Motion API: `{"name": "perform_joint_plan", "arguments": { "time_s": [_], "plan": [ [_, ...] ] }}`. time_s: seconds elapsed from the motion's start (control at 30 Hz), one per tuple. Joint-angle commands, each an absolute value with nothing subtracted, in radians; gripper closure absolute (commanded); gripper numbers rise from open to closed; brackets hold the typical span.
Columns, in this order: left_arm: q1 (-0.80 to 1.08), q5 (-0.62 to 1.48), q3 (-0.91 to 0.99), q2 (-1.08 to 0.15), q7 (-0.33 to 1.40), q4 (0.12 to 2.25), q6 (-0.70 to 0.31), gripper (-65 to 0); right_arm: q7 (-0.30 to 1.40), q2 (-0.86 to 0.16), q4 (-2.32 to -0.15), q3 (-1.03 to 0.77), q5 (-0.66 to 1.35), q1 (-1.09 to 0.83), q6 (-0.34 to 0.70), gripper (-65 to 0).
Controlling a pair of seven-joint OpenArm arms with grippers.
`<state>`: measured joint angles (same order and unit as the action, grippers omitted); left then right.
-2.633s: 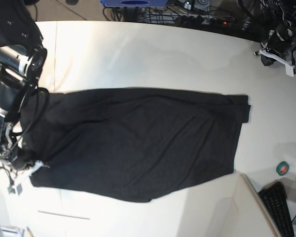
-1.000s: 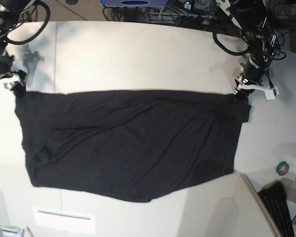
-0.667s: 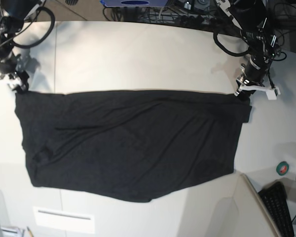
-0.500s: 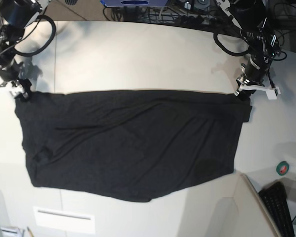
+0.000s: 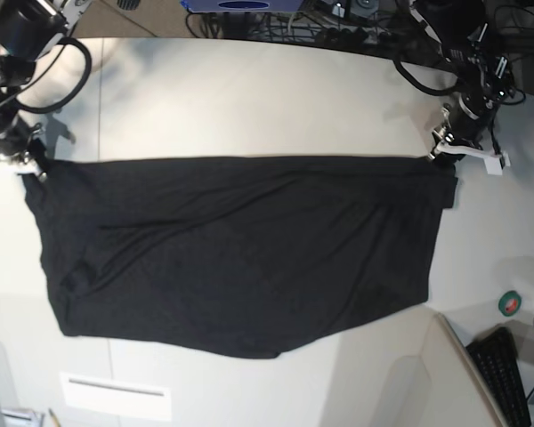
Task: Layout the t-shirt on the table in an organized manner, then fold the t-shirt properly
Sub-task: 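Lift the held edge with both grippers and flip the shirt over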
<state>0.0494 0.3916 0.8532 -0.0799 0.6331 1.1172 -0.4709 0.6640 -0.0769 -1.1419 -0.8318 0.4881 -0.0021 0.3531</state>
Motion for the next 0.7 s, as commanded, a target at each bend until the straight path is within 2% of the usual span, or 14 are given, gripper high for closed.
{"name": "perform_joint_plan", "arguments": {
  "time_s": [0.0,0.07,0.17,0.37,0.5,0.6,0.67],
  "plan": [
    [0.044,0.394,0.855,-0.101,0.639,1.167,-0.456,0.0,0.671,-0.097,-1.224,-0.823,0.510,0.019,0.366,0.0],
    [0.045,0.392,0.852,-0.099,0.667,1.254,-0.423,0.0,0.753,-0.097,-1.323,-0.812,0.509,0.042,0.357,0.0],
    [0.036,0.390,0.848,-0.097,0.722,1.382,-0.384,0.0,0.886,-0.097,-1.442,-0.812,0.509,0.099,0.283,0.0],
    [-0.039,0.390,0.769,-0.117,0.855,1.563,-0.335,0.0,1.026,-0.124,-1.540,-0.809,0.507,0.246,0.232,0.0],
    [-0.122,0.390,0.707,-0.150,0.886,1.607,-0.289,0.0,1.066,-0.166,-1.489,-0.796,0.504,0.357,0.232,0.0],
    [-0.209,0.389,0.641,-0.183,0.901,1.587,-0.266,0.0,0.995,-0.239,-1.357,-0.694,0.504,0.418,0.232,0.0],
    [-0.282,0.371,0.581,-0.200,0.898,1.534,-0.217,0.0,0.915,-0.285,-1.253,-0.622,0.504,0.460,0.232,0.0]
  ]
}}
